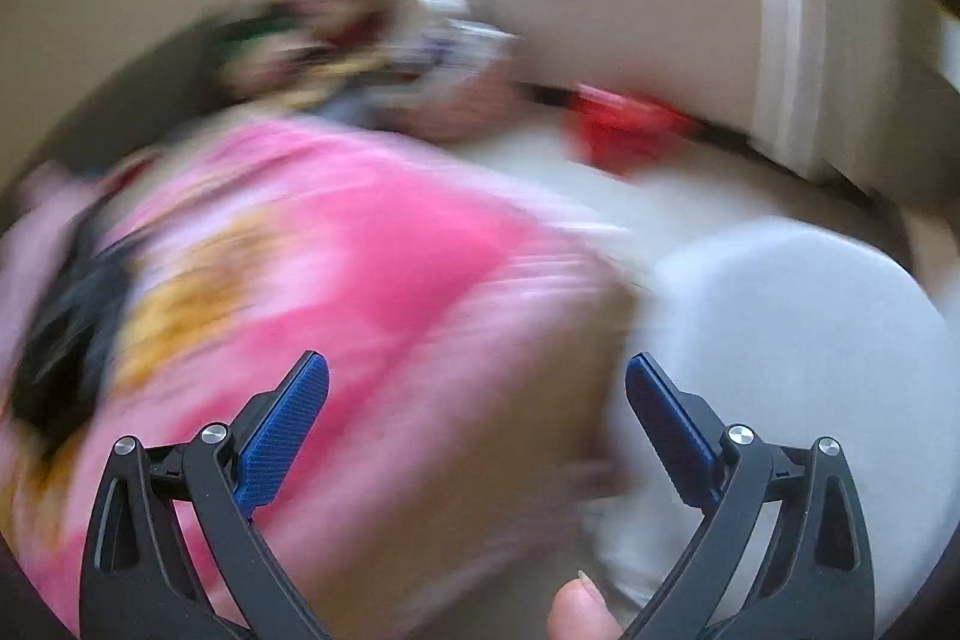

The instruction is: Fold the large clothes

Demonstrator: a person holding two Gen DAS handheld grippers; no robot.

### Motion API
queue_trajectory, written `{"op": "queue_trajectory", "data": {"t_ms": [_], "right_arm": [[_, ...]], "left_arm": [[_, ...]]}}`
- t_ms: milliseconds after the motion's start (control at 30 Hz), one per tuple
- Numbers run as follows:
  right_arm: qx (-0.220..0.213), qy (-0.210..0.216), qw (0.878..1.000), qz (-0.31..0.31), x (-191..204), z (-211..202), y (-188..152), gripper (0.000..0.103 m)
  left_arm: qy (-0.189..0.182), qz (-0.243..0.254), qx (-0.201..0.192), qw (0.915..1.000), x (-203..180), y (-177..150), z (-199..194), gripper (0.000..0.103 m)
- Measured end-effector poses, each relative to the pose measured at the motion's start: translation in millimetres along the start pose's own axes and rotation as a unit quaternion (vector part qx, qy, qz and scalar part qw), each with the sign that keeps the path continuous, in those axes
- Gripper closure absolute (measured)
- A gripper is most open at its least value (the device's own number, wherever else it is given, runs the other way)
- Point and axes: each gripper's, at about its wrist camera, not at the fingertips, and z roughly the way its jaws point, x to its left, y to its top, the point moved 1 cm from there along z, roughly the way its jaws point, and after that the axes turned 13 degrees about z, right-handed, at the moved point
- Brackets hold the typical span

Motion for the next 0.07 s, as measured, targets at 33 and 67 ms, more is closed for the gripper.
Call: {"op": "queue_trajectory", "data": {"t_ms": [33, 67], "right_arm": [[0.002, -0.043, 0.999, 0.030, -30, 15, 19, 0.004], [0.003, -0.073, 0.996, 0.059, -57, 26, 36, 0.004]], "left_arm": [[0.038, -0.006, 0.002, 0.9993, 32, 7, 4, 0.009], [0.075, -0.013, 0.004, 0.9971, 57, 12, 8, 0.009]]}}
